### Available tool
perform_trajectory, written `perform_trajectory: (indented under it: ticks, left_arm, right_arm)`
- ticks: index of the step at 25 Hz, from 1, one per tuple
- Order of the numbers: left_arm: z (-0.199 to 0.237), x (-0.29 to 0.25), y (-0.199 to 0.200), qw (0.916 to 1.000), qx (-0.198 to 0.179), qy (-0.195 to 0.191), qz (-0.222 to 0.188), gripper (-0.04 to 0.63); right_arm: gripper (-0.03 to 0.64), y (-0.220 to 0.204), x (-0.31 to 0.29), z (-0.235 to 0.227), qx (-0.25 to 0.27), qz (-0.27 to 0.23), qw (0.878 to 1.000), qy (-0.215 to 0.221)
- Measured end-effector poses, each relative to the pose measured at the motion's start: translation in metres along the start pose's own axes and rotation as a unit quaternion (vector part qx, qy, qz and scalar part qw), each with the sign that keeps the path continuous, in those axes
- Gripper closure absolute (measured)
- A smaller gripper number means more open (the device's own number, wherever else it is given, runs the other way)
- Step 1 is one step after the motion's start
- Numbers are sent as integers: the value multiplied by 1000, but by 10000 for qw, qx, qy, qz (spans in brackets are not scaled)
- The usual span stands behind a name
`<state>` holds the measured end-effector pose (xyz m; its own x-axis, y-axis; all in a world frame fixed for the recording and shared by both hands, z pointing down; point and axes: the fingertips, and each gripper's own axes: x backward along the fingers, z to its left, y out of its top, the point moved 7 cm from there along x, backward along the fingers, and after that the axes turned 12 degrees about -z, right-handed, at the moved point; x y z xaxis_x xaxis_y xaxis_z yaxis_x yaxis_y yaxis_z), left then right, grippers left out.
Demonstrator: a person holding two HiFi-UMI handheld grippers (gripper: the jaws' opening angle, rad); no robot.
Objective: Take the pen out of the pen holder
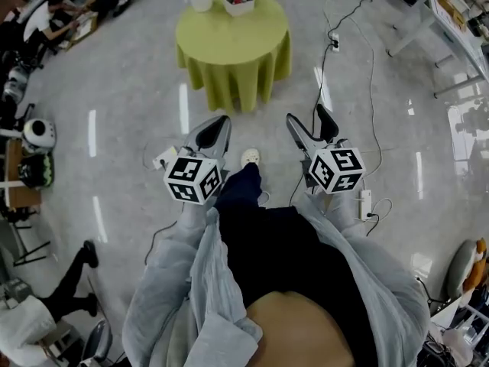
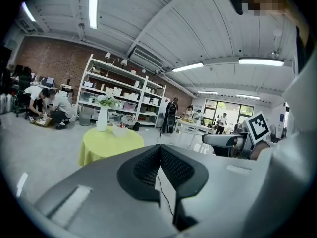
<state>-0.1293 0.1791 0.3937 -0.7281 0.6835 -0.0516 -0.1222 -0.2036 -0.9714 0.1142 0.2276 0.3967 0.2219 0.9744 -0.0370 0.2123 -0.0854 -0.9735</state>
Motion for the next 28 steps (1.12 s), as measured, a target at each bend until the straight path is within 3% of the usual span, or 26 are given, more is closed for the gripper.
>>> perform_trajectory:
  ticks: [7, 16, 23, 28]
  left_arm:
    - [55, -74, 34, 9999, -50, -100, -61, 578]
    - [104, -140, 48, 9995, 12, -297, -98, 578]
    - [116, -156, 42, 9990, 68, -441, -12, 578]
    - [119, -146, 31, 9992, 212, -316, 152, 578]
  right_arm:
    - [264, 24, -80, -30, 43, -81, 9998, -160]
    - [264, 33, -144, -57, 37, -159, 9991, -403]
    - [264, 26, -156, -66, -29, -79, 9984, -556]
    - [264, 25, -155, -60, -63, 75, 9987, -495]
